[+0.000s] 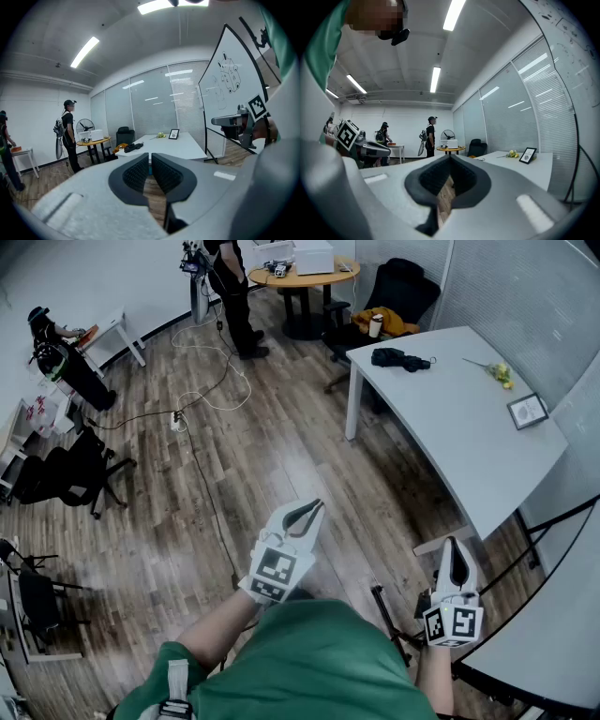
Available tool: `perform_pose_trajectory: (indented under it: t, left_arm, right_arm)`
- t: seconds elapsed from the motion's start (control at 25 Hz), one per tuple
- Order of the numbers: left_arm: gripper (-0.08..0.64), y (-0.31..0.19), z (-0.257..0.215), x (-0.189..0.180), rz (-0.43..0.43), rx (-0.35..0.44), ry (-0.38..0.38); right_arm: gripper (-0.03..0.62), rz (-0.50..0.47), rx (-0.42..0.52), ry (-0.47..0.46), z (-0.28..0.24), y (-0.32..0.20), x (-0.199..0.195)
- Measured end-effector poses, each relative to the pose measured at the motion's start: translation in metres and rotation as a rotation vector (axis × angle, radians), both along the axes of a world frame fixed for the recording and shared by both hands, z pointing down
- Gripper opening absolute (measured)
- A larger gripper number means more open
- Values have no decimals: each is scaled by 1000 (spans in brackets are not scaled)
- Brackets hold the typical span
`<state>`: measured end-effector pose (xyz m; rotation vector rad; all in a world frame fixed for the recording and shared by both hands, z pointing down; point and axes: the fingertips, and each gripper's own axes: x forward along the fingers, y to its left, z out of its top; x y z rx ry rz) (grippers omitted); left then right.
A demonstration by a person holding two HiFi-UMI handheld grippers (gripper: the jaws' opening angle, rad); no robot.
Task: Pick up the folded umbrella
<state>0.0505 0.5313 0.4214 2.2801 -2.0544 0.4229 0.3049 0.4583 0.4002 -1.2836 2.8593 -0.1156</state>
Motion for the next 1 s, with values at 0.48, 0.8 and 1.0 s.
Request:
perform_pose_trajectory:
  t: [0.48, 0.8, 1.0]
  left_arm:
    - [26, -24, -2, -10, 32, 43, -108]
    - [27, -94, 18, -69, 84, 58, -84]
    - [26, -145, 18, -144, 43, 72, -50]
  right_arm:
    - [3, -28, -41, 17, 19, -11, -19]
    - [3, 37, -53, 85, 31, -69, -71]
    - [3, 87, -98, 138, 27, -122, -125]
